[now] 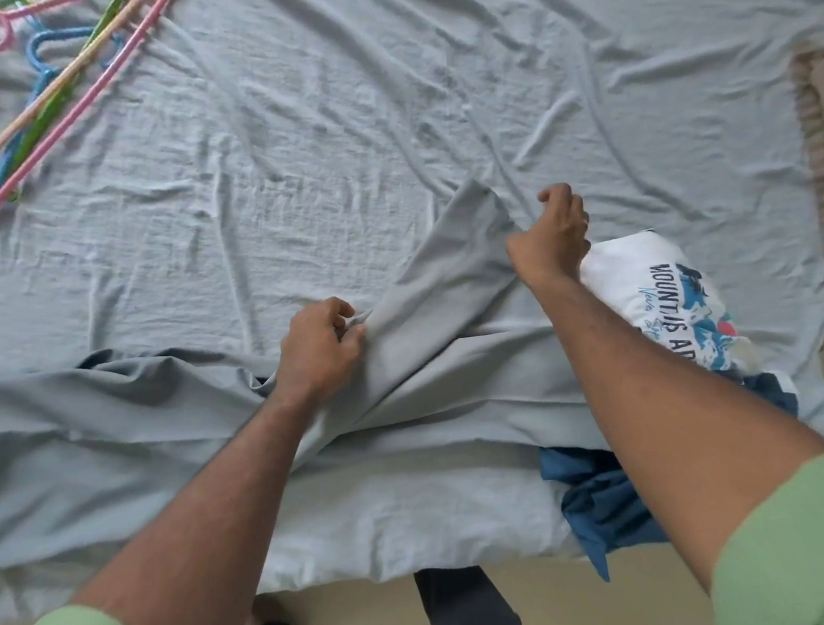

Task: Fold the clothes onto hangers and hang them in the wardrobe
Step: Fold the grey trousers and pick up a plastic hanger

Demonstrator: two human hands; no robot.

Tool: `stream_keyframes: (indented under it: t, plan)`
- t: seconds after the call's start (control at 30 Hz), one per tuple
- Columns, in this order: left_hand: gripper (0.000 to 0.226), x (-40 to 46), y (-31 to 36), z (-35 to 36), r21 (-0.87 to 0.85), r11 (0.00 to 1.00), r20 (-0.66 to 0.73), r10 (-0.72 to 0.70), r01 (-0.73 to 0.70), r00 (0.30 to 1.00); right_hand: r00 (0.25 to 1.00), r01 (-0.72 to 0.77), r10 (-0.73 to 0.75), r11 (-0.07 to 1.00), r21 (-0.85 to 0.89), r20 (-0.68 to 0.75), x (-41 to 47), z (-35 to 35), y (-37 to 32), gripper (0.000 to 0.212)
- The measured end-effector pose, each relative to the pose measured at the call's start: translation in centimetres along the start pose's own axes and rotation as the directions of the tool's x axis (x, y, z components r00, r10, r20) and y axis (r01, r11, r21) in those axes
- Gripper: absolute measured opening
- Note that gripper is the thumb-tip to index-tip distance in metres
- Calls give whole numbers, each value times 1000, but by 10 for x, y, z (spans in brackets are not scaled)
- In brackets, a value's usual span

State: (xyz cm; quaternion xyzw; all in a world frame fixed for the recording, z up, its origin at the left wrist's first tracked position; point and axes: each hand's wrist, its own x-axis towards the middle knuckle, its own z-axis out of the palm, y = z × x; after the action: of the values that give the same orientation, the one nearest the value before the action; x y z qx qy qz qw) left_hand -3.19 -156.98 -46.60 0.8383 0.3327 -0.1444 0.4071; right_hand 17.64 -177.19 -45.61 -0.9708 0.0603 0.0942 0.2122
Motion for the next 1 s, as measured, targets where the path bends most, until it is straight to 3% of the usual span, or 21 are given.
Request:
stream_keyframes:
  t: [0.07, 0.13, 0.23, 0.33, 0.4, 0.43, 0.5, 0.57, 0.63, 0.67, 0.7, 0.77, 0.8, 0.87, 1.0]
  plan:
    - [11, -7, 2, -1, 56, 997, -88, 50, -46, 995, 951, 293, -284, 954, -58, 122, 6, 4, -10, 58]
    - [10, -17, 0, -4, 35, 999, -125, 35, -31, 991, 827, 513, -443, 847, -141, 346, 12, 9, -23, 75]
    - [18, -33, -16, -5, 81, 996, -105, 29, -21, 994, 700, 673, -405, 650, -353, 588, 16, 17, -45, 84]
    - [37, -47, -32, -7, 216, 974, -25, 71, -64, 997, 718, 695, -442, 502, -514, 538, 18, 19, -62, 50]
    - [49, -54, -37, -7, 291, 953, 42, 74, -83, 996, 767, 642, -463, 556, -528, 444, 18, 16, -62, 30]
    - [52, -56, -39, -7, 316, 945, 71, 72, -90, 995, 810, 586, -456, 649, -484, 370, 16, 11, -58, 27]
    - [48, -55, -39, -9, 338, 933, 113, 93, -126, 989, 919, 393, -367, 887, -244, 146, 10, -3, -49, 30]
    - [35, -53, -36, -12, 345, 918, 142, 157, -197, 977, 985, 168, -163, 977, 134, -49, -5, -25, -37, 32]
    - [27, -54, -30, -14, 323, 899, 147, 260, -295, 954, 989, -59, 120, 864, 501, -90, -29, -53, -25, 31]
    - [24, -54, -29, -14, 304, 893, 140, 303, -332, 943, 961, -184, 274, 727, 662, -33, -39, -62, -18, 32]
    - [23, -57, -24, -15, 292, 880, 148, 344, -373, 927, 910, -317, 404, 529, 788, 95, -52, -72, -9, 31]
    - [22, -64, -19, -16, 303, 845, 201, 395, -440, 897, 790, -483, 469, 78, 872, 396, -75, -85, 8, 17]
    - [24, -68, -17, -16, 314, 829, 219, 411, -462, 885, 753, -510, 464, -37, 859, 467, -84, -89, 13, 9]
    - [22, -74, -17, -15, 340, 799, 222, 444, -496, 868, 734, -563, 460, 3, 826, 499, -91, -85, 22, 15]
    - [21, -81, -28, -12, 515, 735, 283, 341, -442, 896, 845, -493, 420, 375, 785, 330, -87, -79, 26, 30]
